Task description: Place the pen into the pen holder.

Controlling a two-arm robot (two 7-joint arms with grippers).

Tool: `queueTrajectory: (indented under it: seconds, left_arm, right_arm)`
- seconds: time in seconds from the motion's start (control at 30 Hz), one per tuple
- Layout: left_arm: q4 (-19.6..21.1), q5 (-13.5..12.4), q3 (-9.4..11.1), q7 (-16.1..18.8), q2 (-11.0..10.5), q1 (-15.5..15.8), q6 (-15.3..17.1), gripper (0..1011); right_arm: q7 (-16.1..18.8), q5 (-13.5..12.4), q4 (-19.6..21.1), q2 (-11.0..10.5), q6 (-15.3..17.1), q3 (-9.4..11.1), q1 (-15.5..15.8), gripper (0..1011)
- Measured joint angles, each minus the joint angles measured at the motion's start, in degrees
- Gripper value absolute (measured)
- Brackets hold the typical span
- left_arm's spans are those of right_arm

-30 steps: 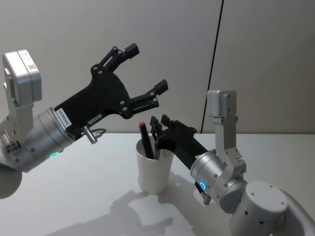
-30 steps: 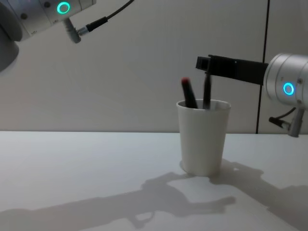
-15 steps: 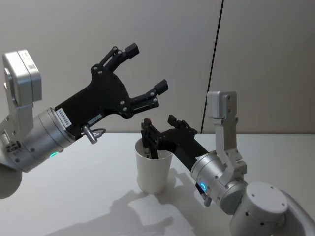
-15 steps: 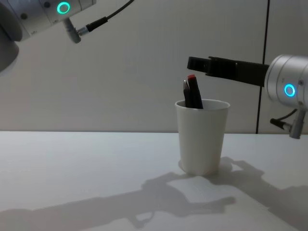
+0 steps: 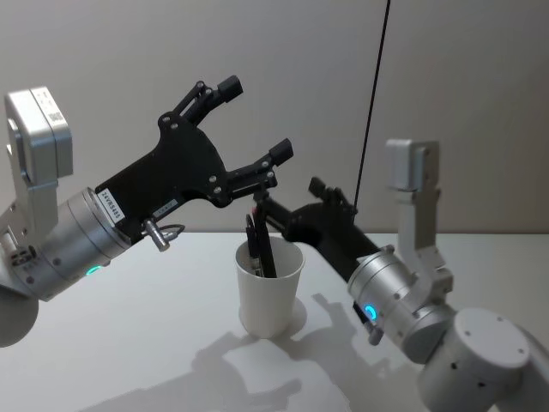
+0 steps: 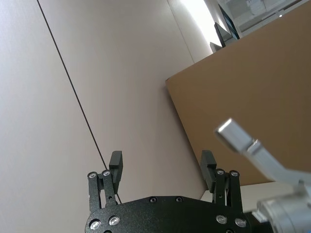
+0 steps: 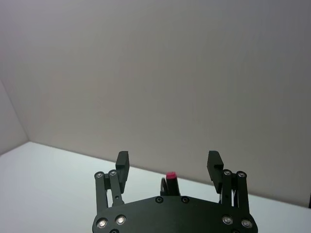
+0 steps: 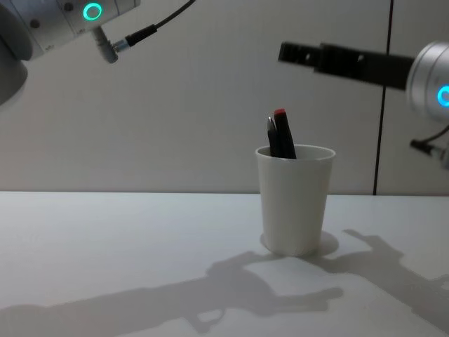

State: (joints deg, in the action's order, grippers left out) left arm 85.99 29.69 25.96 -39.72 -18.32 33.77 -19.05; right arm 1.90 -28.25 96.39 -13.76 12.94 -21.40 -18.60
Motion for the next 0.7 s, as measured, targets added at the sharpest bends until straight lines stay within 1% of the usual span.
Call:
queueTrajectory:
  seconds: [0.17, 0.2, 0.27, 0.43, 0.6, 0.7]
  left_arm:
    - [0.0, 0.0, 0.0, 0.0, 0.0, 0.0, 0.0, 1003]
    - [0.0, 0.0, 0.0, 0.0, 0.0, 0.0, 0.0, 1003]
    - [0.0, 0.0, 0.0, 0.0, 0.0, 0.0, 0.0, 1003]
    - [0.0, 0.0, 0.0, 0.0, 0.0, 0.0, 0.0, 1004]
    - [0.0, 0.0, 0.0, 0.1, 0.0, 0.0, 0.0, 1003]
    - [0.1, -0.3, 0.0, 0.8, -0.1, -0.4, 0.3, 1003]
  right_arm:
    - [0.3, -0.5, 3.2, -1.0, -0.4, 1.8, 0.8, 1001]
    - [0.3, -0.6, 4.5, -1.4, -0.4, 2.5, 1.2, 1001]
    - [0.3, -0.8, 6.0, -1.9, -0.4, 3.4, 1.7, 1001]
    - [0.3, -1.0, 8.6, -2.7, -0.4, 4.9, 2.5, 1001]
    - [0.3, -1.0, 8.6, -2.7, -0.4, 4.9, 2.6, 1001]
    - [0.3, -0.8, 8.5, -2.8, -0.7, 5.0, 3.1, 1001]
